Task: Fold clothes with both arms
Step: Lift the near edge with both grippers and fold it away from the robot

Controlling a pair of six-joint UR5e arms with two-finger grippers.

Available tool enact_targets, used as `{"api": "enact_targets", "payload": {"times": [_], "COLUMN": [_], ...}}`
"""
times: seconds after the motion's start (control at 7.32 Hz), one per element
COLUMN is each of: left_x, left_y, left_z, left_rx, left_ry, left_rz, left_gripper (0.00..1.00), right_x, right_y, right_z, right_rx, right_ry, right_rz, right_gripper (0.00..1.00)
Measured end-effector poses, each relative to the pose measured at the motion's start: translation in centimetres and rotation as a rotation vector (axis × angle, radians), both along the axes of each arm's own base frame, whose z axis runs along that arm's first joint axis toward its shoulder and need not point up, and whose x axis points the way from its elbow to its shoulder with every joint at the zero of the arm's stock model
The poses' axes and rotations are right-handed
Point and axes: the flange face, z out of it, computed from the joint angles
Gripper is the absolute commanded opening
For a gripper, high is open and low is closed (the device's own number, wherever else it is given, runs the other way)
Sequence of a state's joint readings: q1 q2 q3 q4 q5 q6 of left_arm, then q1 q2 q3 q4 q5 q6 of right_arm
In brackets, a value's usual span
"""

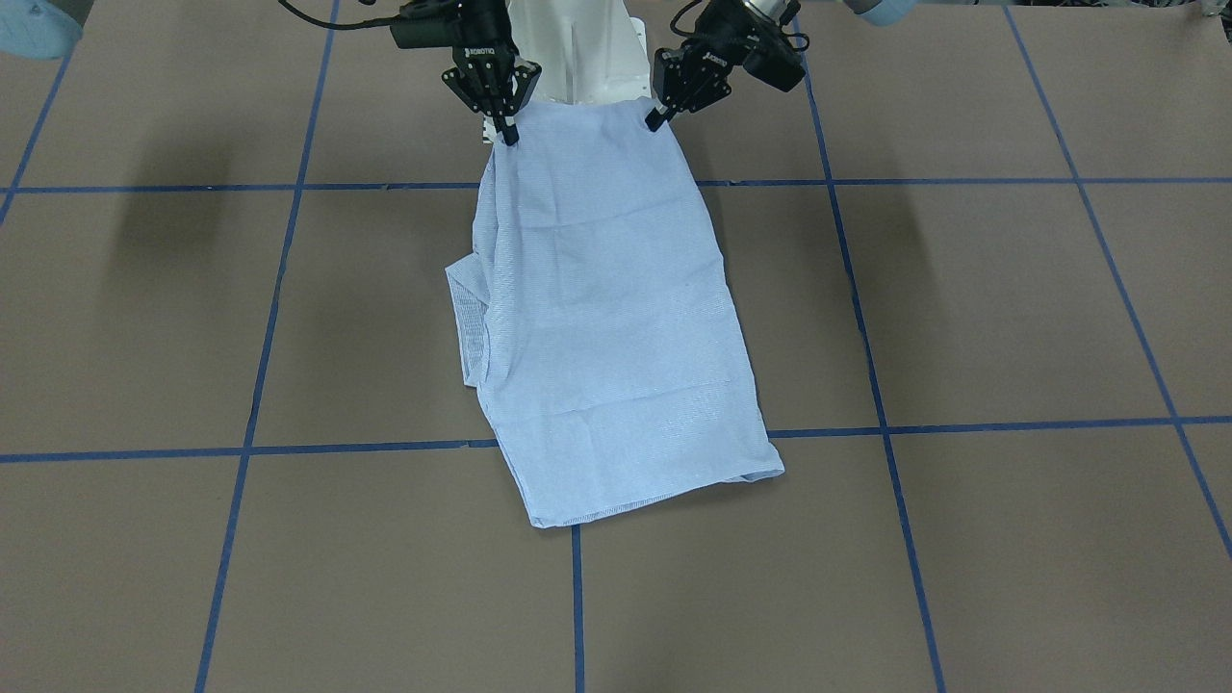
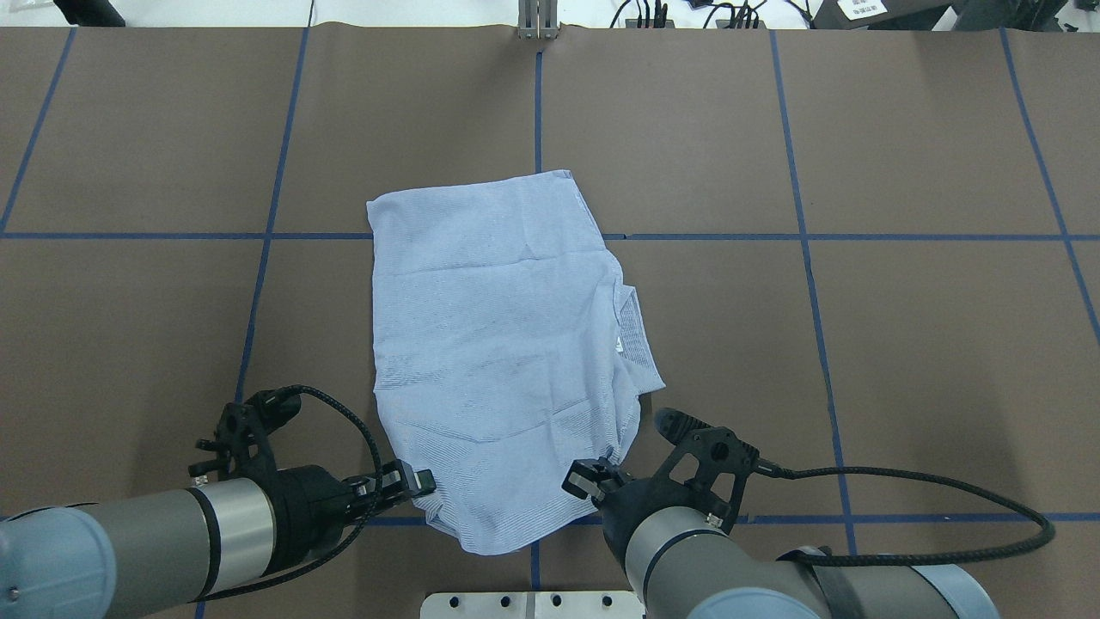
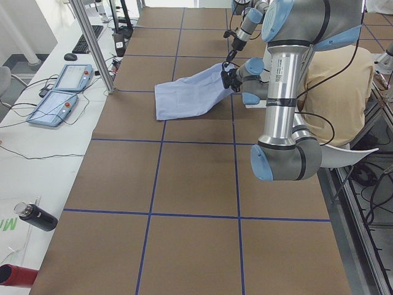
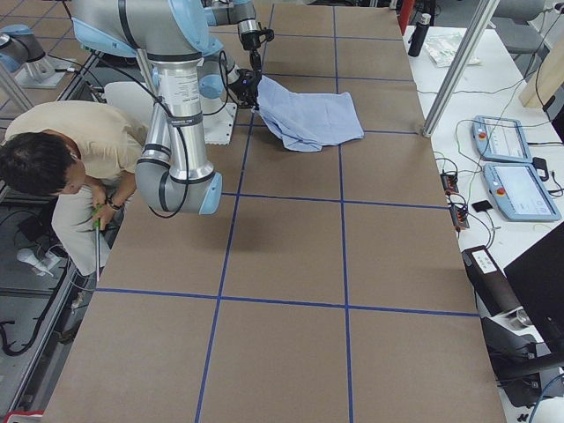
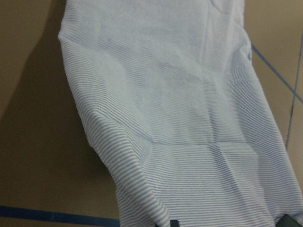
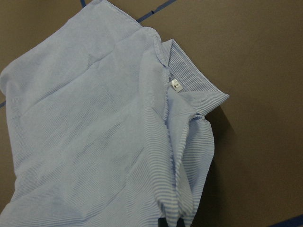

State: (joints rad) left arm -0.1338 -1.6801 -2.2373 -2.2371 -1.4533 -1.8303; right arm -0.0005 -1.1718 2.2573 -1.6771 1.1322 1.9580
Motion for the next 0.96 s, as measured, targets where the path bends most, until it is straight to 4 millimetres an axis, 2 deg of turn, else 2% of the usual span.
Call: {"api": "enact_targets", "payload": {"times": [0.14,0.27,0.41,0.55,0.68,0.82,0.96], "left_x": [-2.2,-3.0,-2.2,-0.4,2.0,3.5,3.2], "left_y": [0.5,0.5,-0.8,-3.6,-7.1,-10.9,-14.3], "left_z": [-2.4,-3.4,-2.9,-1.7,0.0,1.3,1.9], "left_rx": [-0.007,-0.016,-0.02,-0.019,-0.017,-0.002,0.031], "left_ry": [-0.008,-0.052,-0.118,-0.185,-0.253,-0.31,-0.354], "left_rz": [0.036,0.057,0.043,-0.001,-0.052,-0.099,-0.141], "left_gripper": [0.0,0.0,0.0,0.0,0.0,0.0,0.0], "right_x": [1.2,1.5,0.7,-0.4,-1.5,-2.5,-2.8], "right_y": [0.4,-0.1,-1.6,-3.8,-6.4,-9.0,-11.5], "right_z": [-0.9,-1.0,-0.3,0.3,0.4,0.3,0.1], "right_rx": [0.004,0.009,0.016,0.027,0.037,0.044,0.053], "right_ry": [-0.009,0.002,0.036,0.075,0.106,0.134,0.159], "right_rz": [-0.005,0.003,0.027,0.059,0.096,0.132,0.163], "right_gripper": [0.0,0.0,0.0,0.0,0.0,0.0,0.0]}}
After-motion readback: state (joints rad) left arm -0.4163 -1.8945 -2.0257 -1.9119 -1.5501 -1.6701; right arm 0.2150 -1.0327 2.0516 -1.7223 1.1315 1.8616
